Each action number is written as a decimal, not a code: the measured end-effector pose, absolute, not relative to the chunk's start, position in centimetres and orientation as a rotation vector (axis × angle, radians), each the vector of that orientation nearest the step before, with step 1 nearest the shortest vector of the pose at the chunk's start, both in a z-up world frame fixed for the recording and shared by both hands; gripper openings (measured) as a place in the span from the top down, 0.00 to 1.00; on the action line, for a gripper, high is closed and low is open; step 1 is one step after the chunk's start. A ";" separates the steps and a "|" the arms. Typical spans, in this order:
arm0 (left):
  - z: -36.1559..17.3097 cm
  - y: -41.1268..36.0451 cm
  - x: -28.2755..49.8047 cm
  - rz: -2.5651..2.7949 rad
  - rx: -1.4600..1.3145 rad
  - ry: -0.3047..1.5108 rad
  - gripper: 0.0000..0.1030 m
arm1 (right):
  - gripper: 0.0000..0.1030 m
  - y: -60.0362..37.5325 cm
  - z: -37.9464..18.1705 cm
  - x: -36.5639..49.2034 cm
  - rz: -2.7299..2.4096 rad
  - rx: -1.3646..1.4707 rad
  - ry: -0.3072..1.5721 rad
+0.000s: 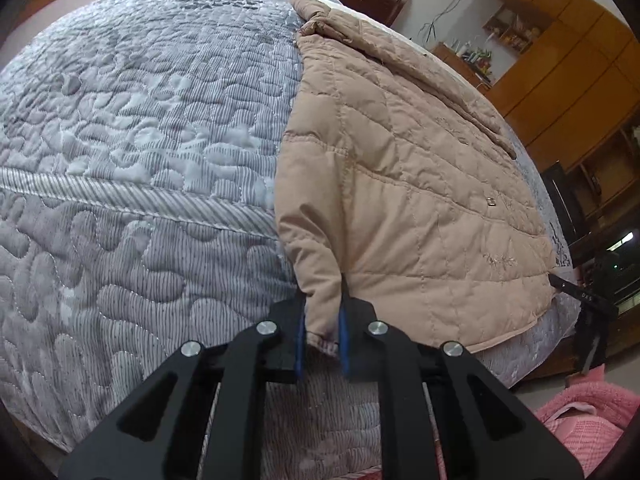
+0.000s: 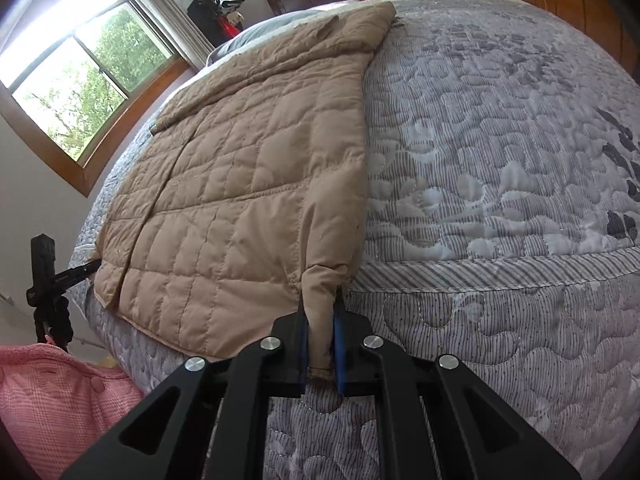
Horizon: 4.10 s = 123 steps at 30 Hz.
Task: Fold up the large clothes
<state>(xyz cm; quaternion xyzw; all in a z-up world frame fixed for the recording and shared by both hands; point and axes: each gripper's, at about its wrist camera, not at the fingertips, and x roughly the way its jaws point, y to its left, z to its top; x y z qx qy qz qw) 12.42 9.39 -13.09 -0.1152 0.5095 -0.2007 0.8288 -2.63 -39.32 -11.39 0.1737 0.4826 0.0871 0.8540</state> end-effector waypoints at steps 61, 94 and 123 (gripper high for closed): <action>-7.9 4.3 55.2 -0.478 -0.504 1.045 0.71 | 0.51 -51.1 -4.4 35.5 0.157 0.737 0.965; -11.7 0.9 47.4 -0.331 -0.135 0.980 0.86 | 1.00 -45.8 -8.2 32.7 0.058 0.551 1.020; -9.0 -11.9 39.8 -0.343 0.020 1.007 0.73 | 0.90 -29.6 -4.3 27.9 0.064 0.299 1.074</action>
